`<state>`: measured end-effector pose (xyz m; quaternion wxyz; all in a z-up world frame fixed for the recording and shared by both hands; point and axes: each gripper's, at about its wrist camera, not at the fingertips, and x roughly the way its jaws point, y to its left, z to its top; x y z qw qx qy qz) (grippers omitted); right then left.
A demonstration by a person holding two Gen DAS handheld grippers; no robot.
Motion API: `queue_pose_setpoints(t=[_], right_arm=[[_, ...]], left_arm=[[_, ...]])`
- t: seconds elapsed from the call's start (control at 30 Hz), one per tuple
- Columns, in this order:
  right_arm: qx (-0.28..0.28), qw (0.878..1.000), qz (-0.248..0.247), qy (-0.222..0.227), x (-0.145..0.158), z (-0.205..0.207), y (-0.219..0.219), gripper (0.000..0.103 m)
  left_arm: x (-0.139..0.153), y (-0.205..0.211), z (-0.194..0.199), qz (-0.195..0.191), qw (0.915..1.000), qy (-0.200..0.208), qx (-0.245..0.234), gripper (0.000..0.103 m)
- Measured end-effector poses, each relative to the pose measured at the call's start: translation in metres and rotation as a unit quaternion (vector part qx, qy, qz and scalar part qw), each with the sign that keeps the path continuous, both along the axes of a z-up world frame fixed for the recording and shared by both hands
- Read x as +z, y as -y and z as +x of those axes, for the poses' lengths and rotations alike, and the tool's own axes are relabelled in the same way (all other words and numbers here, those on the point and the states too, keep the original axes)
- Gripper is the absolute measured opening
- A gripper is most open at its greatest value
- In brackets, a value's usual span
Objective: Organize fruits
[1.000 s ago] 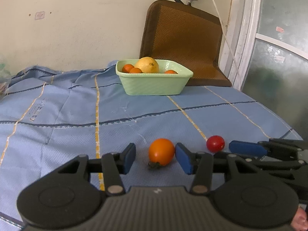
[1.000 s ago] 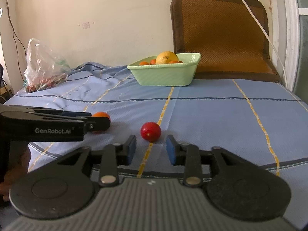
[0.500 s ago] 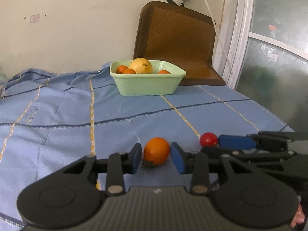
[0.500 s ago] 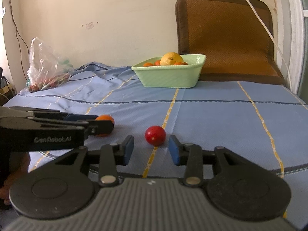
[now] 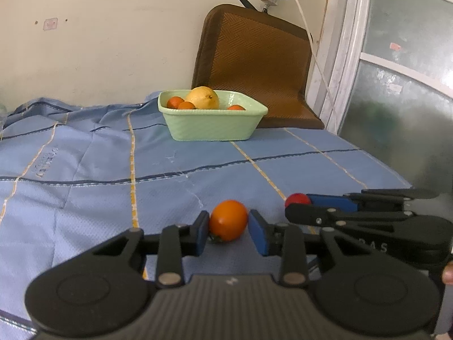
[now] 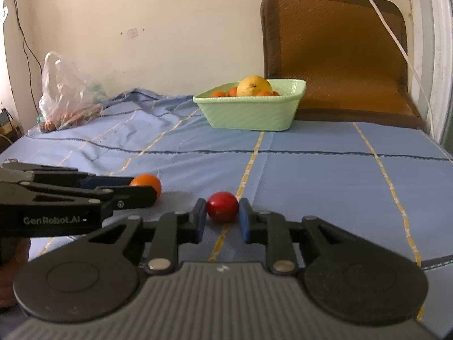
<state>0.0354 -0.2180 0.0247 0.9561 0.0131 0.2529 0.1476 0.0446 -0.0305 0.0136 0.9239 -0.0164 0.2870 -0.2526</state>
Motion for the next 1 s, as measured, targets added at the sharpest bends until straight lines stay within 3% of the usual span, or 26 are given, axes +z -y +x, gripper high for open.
queue_pose_setpoints(t=[0.17, 0.3, 0.4, 0.53, 0.7, 1.0], right_arm=[[0.003, 0.999, 0.0, 0.036, 0.018, 0.017, 0.004, 0.027], [-0.006, 0.996, -0.002, 0.094, 0.05, 0.058, 0.01, 0.027], [-0.012, 0.994, 0.005, 0.109, 0.063, 0.103, 0.015, 0.027], [-0.023, 0.997, 0.026, 0.076, 0.054, 0.161, 0.026, 0.027], [-0.017, 0.997, 0.038, 0.058, 0.041, 0.195, 0.034, 0.029], [-0.021, 0.996, 0.055, 0.07, 0.042, 0.19, 0.038, 0.035]], left_arm=[[0.035, 0.0, 0.033, -0.01, 0.9994, 0.032, -0.006, 0.03], [0.067, 0.009, 0.093, -0.026, 0.9982, 0.054, -0.005, 0.031], [0.071, 0.02, 0.149, -0.053, 0.9984, 0.019, -0.01, 0.031], [0.057, 0.031, 0.2, -0.075, 0.9967, -0.032, 0.0, 0.031], [0.043, 0.049, 0.215, -0.052, 0.998, -0.032, -0.017, 0.03], [0.042, 0.049, 0.212, -0.033, 0.9988, -0.036, 0.011, 0.032]])
